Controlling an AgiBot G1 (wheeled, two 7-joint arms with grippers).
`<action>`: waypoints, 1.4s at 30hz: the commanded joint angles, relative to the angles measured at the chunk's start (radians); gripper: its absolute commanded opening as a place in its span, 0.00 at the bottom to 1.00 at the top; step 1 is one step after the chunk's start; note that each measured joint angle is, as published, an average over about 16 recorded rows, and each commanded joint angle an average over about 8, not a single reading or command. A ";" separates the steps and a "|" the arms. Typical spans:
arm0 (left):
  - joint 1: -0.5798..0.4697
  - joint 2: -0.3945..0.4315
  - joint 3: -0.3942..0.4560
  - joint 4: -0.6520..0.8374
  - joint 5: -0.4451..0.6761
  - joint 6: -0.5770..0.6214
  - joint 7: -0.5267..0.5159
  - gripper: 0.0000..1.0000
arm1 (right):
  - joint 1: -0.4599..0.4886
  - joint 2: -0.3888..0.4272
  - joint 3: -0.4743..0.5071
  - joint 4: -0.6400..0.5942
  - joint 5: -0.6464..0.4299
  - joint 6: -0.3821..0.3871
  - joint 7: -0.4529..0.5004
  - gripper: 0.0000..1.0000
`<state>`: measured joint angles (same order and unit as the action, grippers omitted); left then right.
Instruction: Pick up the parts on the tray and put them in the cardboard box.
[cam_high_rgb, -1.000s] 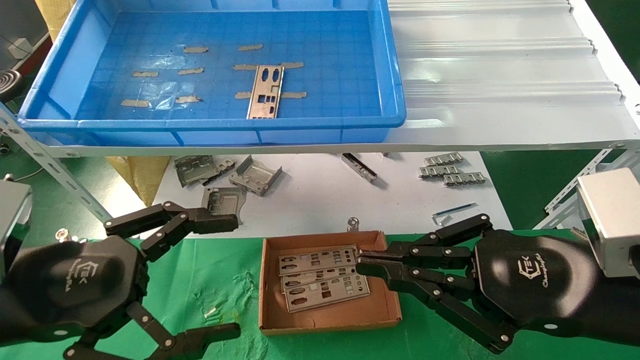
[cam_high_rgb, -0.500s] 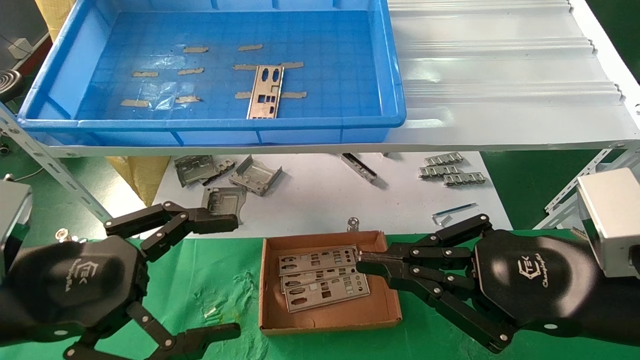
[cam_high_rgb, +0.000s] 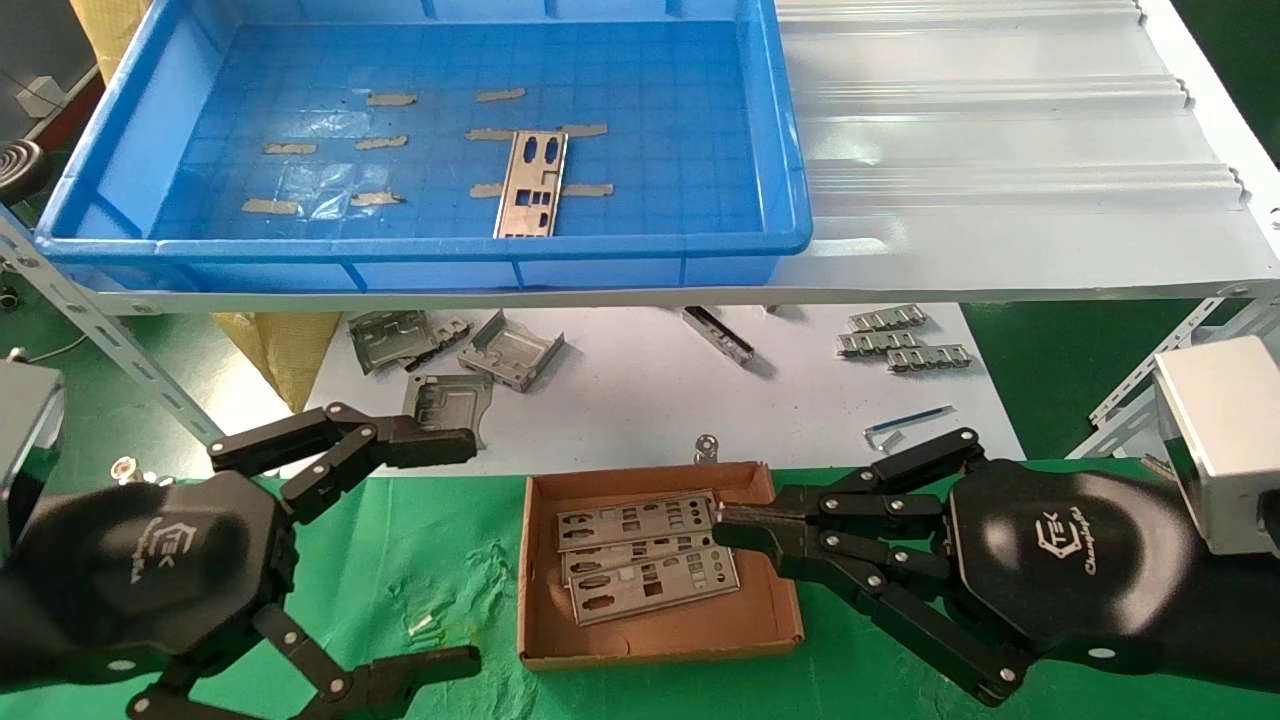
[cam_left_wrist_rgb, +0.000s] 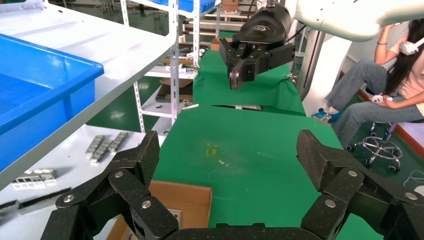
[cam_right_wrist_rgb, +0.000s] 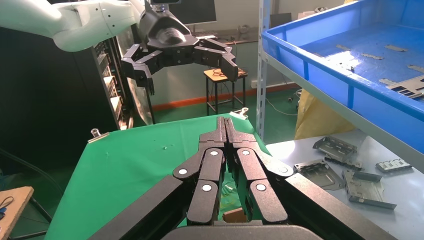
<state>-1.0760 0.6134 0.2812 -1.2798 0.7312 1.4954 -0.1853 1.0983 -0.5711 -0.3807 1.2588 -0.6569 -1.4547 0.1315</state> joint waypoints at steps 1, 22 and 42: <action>0.000 0.000 0.000 0.000 0.000 0.000 0.000 1.00 | 0.000 0.000 0.000 0.000 0.000 0.000 0.000 0.70; -0.226 0.061 0.050 0.091 0.161 -0.173 -0.135 1.00 | 0.000 0.000 0.000 0.000 0.000 0.000 0.000 1.00; -0.686 0.304 0.300 0.472 0.610 -0.282 -0.466 1.00 | 0.000 0.000 0.000 0.000 0.000 0.000 0.000 1.00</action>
<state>-1.7563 0.9143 0.5769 -0.8129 1.3309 1.2201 -0.6447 1.0985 -0.5711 -0.3809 1.2586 -0.6568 -1.4547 0.1314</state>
